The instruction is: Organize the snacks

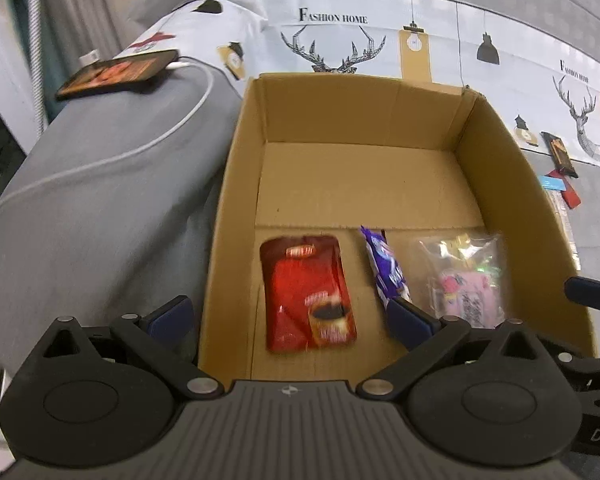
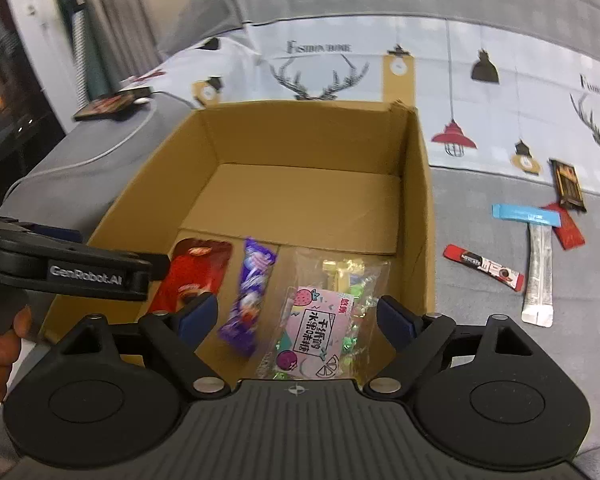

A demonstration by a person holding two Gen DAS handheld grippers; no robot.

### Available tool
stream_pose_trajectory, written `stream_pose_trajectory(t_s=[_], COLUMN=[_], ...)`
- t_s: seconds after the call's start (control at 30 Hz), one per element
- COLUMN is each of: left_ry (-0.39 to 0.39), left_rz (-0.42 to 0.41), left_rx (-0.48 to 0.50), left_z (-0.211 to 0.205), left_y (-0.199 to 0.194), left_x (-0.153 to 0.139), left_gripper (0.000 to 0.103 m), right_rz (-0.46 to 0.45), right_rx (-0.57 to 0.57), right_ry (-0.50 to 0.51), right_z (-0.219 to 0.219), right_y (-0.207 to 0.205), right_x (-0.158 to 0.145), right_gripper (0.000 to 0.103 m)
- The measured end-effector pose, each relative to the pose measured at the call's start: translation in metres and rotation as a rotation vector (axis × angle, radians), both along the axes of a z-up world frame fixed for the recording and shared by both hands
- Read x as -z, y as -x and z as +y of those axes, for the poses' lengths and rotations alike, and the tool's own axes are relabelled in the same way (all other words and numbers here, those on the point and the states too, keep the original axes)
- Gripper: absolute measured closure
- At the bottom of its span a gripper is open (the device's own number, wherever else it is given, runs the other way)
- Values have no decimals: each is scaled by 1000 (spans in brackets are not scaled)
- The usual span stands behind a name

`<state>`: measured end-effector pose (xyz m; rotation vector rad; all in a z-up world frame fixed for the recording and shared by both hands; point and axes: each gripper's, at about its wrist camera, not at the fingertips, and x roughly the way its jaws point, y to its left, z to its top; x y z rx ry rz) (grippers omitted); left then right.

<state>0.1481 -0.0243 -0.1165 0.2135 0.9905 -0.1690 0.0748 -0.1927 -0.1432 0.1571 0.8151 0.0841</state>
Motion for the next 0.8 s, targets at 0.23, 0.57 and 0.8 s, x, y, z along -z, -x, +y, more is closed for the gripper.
stream_pose_trajectory(t_s=[0.23,0.57,0.8], left_ry=[7,30,25], left_rz=[-74,-170,-237], left_rx=[-35,-43,-17], left_z=[11,17,13], left_y=[51,116,148], left_x=[-25,-57,-74], left_gripper=[0,0,0], right_rz=[-2,-138,-181], right_rx=[20,36,9], right_ry=[-23,27,49], right_z=[8,13,20], right_y=[33,108,139], right_x=[-25,-62,-75], right_gripper=[11,3,2])
